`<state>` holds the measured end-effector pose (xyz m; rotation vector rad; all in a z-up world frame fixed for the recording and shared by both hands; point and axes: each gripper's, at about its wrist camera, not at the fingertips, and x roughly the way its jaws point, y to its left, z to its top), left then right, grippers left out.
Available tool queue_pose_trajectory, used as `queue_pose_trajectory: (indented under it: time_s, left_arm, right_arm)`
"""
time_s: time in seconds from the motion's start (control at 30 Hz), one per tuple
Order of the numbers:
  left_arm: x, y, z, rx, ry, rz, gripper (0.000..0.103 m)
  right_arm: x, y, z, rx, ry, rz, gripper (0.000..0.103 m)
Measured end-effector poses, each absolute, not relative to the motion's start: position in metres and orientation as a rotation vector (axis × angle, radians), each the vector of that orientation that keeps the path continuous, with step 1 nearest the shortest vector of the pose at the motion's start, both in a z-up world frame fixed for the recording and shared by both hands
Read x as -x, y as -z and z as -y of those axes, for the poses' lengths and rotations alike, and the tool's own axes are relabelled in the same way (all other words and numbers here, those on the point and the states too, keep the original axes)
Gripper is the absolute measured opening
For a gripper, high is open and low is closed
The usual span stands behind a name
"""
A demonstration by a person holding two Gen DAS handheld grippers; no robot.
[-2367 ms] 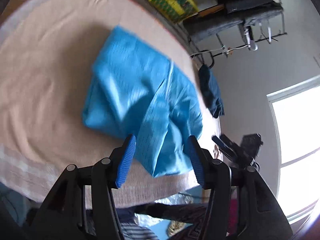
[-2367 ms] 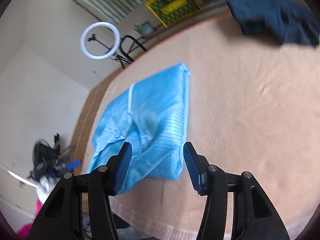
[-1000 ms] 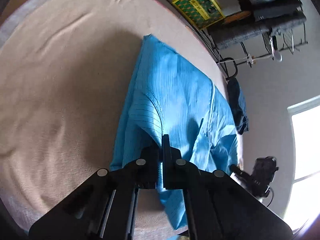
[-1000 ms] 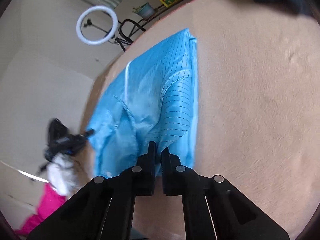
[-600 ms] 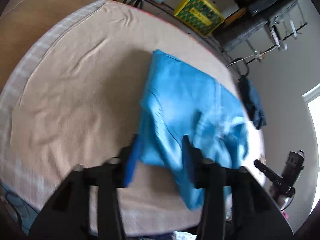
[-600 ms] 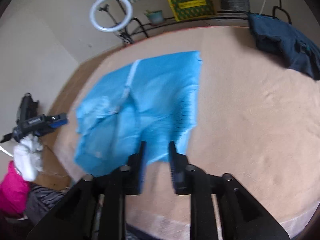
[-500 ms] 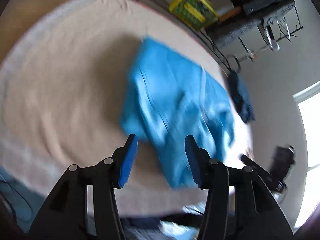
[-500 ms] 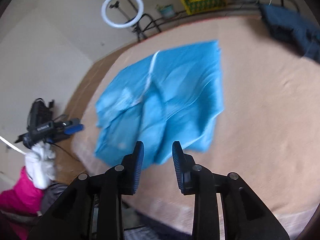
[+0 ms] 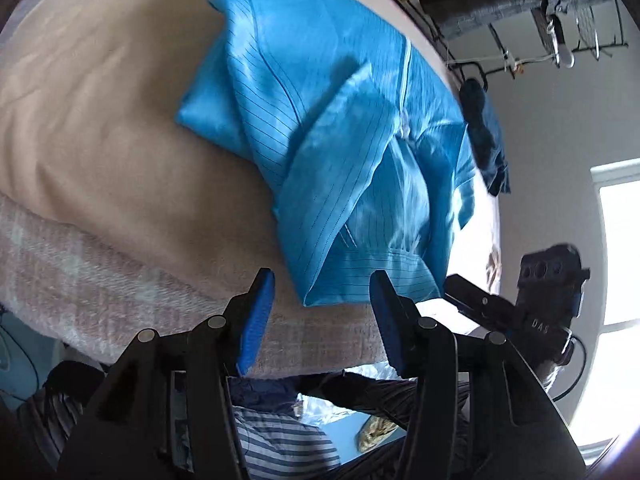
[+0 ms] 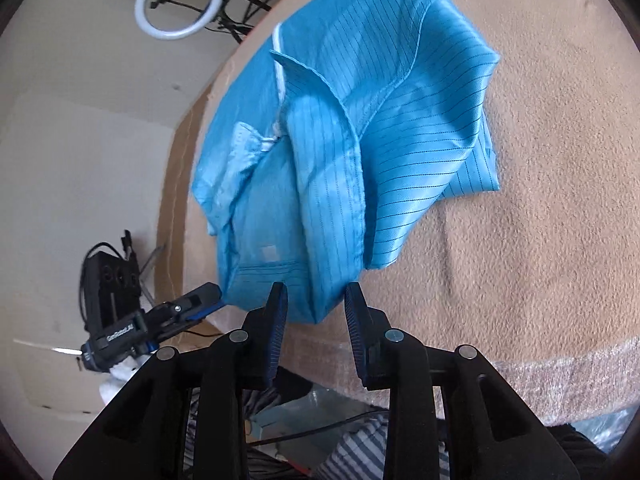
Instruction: Fold large clothes
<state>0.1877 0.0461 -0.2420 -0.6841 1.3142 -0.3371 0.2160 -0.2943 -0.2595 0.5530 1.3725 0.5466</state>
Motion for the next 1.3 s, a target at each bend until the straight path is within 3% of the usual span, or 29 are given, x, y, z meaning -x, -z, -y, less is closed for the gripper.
queue_pose_trajectory:
  time_s: [0.17, 0.23, 0.27, 0.3, 0.4, 0.53, 0.67, 0.8, 0.97, 1.03, 1.1, 1.13, 1.17, 1.27, 1.3]
  left_arm:
    - [-0.193, 0.247, -0.047, 0.711, 0.304, -1.313, 0.050]
    - [-0.194, 0.248, -0.050, 0.720, 0.314, -1.303, 0.032]
    - [-0.196, 0.249, -0.051, 0.725, 0.319, -1.305, 0.008]
    - [-0.197, 0.249, -0.054, 0.739, 0.323, -1.300, 0.005]
    - [-0.195, 0.240, -0.066, 0.803, 0.343, -1.232, 0.002]
    - [-0.191, 0.221, -0.074, 0.778, 0.354, -1.125, 0.002]
    - [-0.191, 0.225, -0.063, 0.657, 0.342, -1.124, 0.001]
    - [-0.185, 0.239, -0.045, 0.530, 0.342, -1.182, 0.001]
    - [-0.174, 0.225, -0.054, 0.504, 0.324, -1.179, 0.002]
    - [-0.165, 0.208, -0.061, 0.481, 0.312, -1.128, 0.002]
    - [-0.158, 0.193, -0.063, 0.477, 0.319, -1.081, 0.002]
    - [-0.155, 0.186, -0.060, 0.484, 0.344, -1.059, 0.003]
    - [-0.155, 0.183, -0.053, 0.500, 0.375, -1.047, 0.006]
    - [-0.161, 0.183, -0.022, 0.524, 0.483, -1.045, 0.040]
    - [-0.164, 0.186, -0.007, 0.516, 0.520, -1.047, 0.040]
  right_arm:
    - [-0.224, 0.276, 0.286, -0.579, -0.509, -1.424, 0.029]
    - [-0.225, 0.277, 0.287, -0.584, -0.521, -1.420, 0.026]
    - [-0.226, 0.274, 0.285, -0.574, -0.530, -1.407, 0.013]
    - [-0.227, 0.270, 0.284, -0.567, -0.540, -1.396, 0.007]
    - [-0.223, 0.251, 0.282, -0.502, -0.588, -1.312, 0.004]
    - [-0.209, 0.216, 0.261, -0.221, -0.653, -1.137, 0.003]
    - [-0.198, 0.225, 0.247, 0.043, -0.614, -1.050, 0.002]
    - [-0.202, 0.245, 0.245, 0.062, -0.608, -1.148, 0.006]
    - [-0.200, 0.225, 0.276, -0.082, -0.706, -1.163, 0.008]
    - [-0.200, 0.211, 0.293, -0.136, -0.733, -1.132, 0.014]
    - [-0.213, 0.201, 0.314, -0.183, -0.696, -1.087, 0.029]
    - [-0.221, 0.201, 0.317, -0.218, -0.688, -1.080, 0.029]
    - [-0.227, 0.201, 0.323, -0.256, -0.683, -1.080, 0.029]
    - [-0.256, 0.208, 0.321, -0.326, -0.687, -1.091, 0.029]
    - [-0.267, 0.210, 0.316, -0.316, -0.672, -1.087, 0.029]
